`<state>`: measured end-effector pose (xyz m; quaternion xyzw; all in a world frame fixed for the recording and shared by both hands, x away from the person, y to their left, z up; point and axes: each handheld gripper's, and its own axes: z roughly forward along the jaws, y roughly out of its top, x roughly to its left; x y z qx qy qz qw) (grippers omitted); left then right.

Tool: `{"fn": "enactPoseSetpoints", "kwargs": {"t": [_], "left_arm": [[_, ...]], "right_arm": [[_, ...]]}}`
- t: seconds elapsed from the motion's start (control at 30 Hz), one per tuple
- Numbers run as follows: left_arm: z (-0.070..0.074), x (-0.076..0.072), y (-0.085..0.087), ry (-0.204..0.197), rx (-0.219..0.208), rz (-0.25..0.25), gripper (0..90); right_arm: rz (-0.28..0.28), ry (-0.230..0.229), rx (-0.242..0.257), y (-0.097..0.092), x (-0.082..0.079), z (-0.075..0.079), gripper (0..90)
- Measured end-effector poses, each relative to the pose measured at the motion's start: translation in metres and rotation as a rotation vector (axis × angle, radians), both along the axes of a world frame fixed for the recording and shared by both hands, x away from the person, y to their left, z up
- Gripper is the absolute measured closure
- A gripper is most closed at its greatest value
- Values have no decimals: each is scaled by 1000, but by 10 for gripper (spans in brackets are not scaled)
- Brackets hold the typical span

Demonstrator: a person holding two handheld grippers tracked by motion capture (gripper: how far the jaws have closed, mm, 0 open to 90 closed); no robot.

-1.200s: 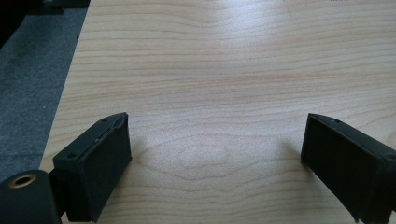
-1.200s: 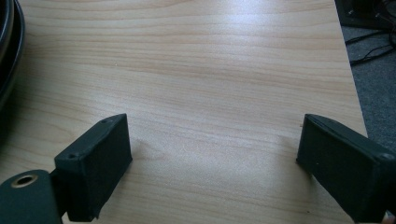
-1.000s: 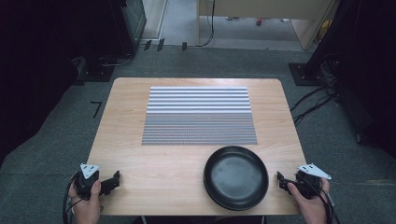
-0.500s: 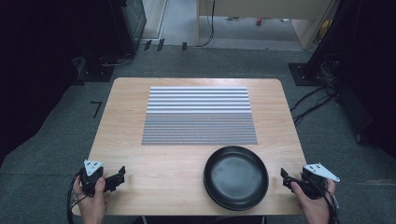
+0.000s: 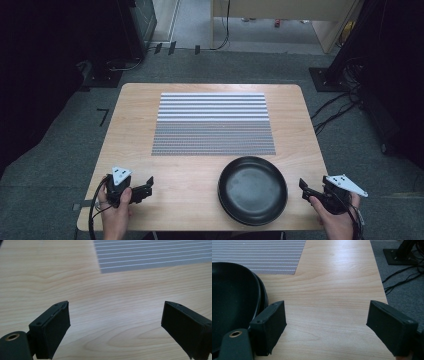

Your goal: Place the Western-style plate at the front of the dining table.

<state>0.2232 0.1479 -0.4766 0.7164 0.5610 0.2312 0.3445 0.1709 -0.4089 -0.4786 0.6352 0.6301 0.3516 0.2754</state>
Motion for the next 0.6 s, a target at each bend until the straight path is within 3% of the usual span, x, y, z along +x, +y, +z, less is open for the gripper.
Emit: {"fn": "enactPoseSetpoints", "kwargs": {"t": [0.23, 0.6], "left_arm": [[8, 4, -38, -8, -10, -94, 81], [13, 12, -76, -12, -41, -165, 81]], "right_arm": [[14, -22, -6, 9, -4, 8, 144], [32, -38, 2, 14, -5, 12, 159]]}}
